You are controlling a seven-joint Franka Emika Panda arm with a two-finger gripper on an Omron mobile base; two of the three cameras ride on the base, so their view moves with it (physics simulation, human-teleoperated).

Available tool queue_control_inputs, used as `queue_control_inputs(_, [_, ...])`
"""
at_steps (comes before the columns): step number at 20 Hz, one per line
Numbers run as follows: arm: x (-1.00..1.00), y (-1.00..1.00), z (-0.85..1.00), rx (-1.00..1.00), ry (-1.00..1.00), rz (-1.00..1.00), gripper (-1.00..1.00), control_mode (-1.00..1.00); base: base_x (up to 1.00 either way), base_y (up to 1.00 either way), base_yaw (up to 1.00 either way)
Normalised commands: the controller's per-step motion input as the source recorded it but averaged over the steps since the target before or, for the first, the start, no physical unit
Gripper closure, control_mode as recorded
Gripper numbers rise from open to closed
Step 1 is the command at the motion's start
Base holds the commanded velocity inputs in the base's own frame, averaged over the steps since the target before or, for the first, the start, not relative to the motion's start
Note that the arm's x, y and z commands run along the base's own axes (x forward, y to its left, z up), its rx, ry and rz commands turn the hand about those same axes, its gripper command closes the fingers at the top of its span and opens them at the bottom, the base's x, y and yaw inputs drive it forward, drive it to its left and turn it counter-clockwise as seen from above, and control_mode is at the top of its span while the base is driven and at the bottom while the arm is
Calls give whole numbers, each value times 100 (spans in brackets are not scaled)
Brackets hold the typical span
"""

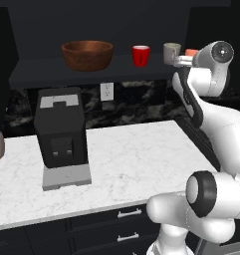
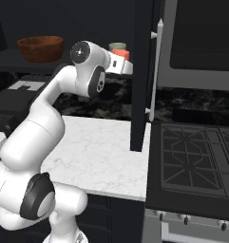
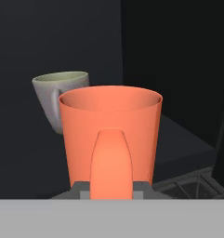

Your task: Gather all objects into one cabinet and sort the glasses and bowls to opposite sides.

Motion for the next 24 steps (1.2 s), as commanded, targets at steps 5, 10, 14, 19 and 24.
queue_control_inputs(5, [28,0,-7,0,0,0,100,-100,0,0,0])
queue_control_inputs(10, [41,0,-2,0,0,0,100,-100,0,0,0])
queue_control_inputs(14, [44,0,-4,0,0,0,100,-100,0,0,0])
queue_control_inputs(19, [36,0,-12,0,0,0,100,-100,0,0,0])
queue_control_inputs(24, [4,0,-23,0,0,0,100,-100,0,0,0])
